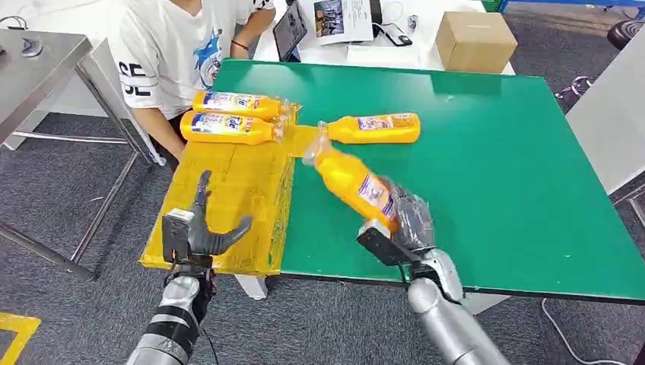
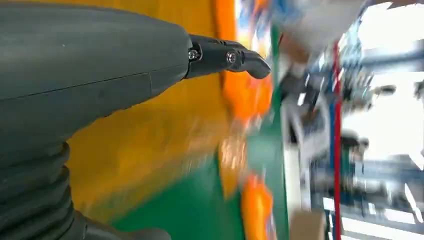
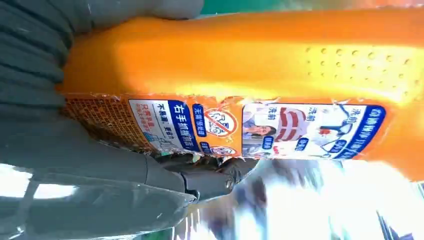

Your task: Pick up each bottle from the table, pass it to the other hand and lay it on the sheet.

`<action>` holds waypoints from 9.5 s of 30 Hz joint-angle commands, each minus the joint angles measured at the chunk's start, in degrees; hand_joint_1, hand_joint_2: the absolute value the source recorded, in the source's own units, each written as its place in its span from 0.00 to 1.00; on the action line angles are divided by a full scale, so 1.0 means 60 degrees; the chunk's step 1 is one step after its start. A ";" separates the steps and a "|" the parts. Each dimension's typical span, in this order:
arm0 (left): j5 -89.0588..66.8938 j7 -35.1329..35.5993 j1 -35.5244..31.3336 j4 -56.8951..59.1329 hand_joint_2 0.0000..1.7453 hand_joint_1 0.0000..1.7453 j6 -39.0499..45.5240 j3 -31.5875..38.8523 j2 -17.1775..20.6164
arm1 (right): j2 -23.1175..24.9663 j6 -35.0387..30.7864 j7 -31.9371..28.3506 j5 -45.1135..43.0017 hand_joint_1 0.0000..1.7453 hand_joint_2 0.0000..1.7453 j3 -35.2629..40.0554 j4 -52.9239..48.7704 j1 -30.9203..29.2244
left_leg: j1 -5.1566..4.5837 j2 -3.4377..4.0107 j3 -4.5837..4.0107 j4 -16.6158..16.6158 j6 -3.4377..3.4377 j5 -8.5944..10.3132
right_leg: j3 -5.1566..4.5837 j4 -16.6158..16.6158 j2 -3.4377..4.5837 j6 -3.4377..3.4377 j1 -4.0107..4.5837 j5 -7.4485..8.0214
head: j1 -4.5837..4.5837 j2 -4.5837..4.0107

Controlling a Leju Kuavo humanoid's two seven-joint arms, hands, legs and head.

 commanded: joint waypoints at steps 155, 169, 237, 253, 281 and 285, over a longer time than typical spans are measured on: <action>-0.9078 0.1268 -0.3426 0.5348 0.00 0.00 0.0944 -0.2161 0.2064 | 0.2308 0.2264 -0.2589 -0.3645 0.00 0.00 0.1390 -0.2137 0.1427 | 0.0008 0.0032 0.0026 -0.0018 -0.0014 -0.0009 | 0.0019 -0.0010 0.0028 -0.0018 0.0004 -0.0003 | 0.0015 0.0000; -0.8900 0.1081 -0.3321 0.5347 0.00 0.00 0.0262 -0.2094 0.2072 | 0.2365 0.2489 -0.2589 -0.3601 0.00 0.00 0.1272 -0.1957 0.1407 | 0.0012 0.0001 0.0066 -0.0021 -0.0023 -0.0004 | 0.0073 -0.0011 0.0024 -0.0029 0.0006 -0.0002 | 0.0015 0.0000; -0.1720 -0.1360 0.1383 -0.3005 1.00 0.00 0.2597 -0.0533 0.0018 | -0.0275 0.2666 0.1967 0.2421 0.00 1.00 -0.1534 0.0378 0.0384 | -0.0001 -0.0010 0.0011 -0.0014 -0.0015 -0.0002 | 0.0018 -0.0016 -0.0003 -0.0013 -0.0003 -0.0007 | 0.0011 0.0000; -0.1943 -0.1360 0.0566 -0.1288 1.00 0.00 0.2122 -0.0709 0.0010 | 0.0010 0.3941 0.2489 0.3067 0.00 1.00 -0.0944 0.5552 -0.2922 | 0.0002 0.0024 0.0032 -0.0008 -0.0024 -0.0008 | 0.0033 -0.0013 0.0033 -0.0018 0.0002 0.0001 | 0.0011 0.0000; -0.1716 -0.1360 -0.0190 0.0063 1.00 0.00 0.1911 -0.0711 0.0097 | -0.0041 0.7667 0.2250 0.2906 0.00 1.00 0.0633 0.7891 -0.4994 | 0.0002 0.0011 0.0052 -0.0009 -0.0025 0.0005 | 0.0050 -0.0012 0.0004 -0.0019 0.0001 0.0001 | 0.0015 0.0000; -0.1658 -0.1360 -0.0278 0.0208 1.00 0.00 0.1882 -0.0736 0.0080 | 0.0028 0.7698 0.2340 0.2780 0.00 1.00 0.0761 0.7910 -0.4862 | 0.0009 0.0009 0.0069 -0.0014 -0.0027 0.0003 | 0.0073 -0.0022 0.0003 -0.0021 0.0008 0.0000 | 0.0015 0.0000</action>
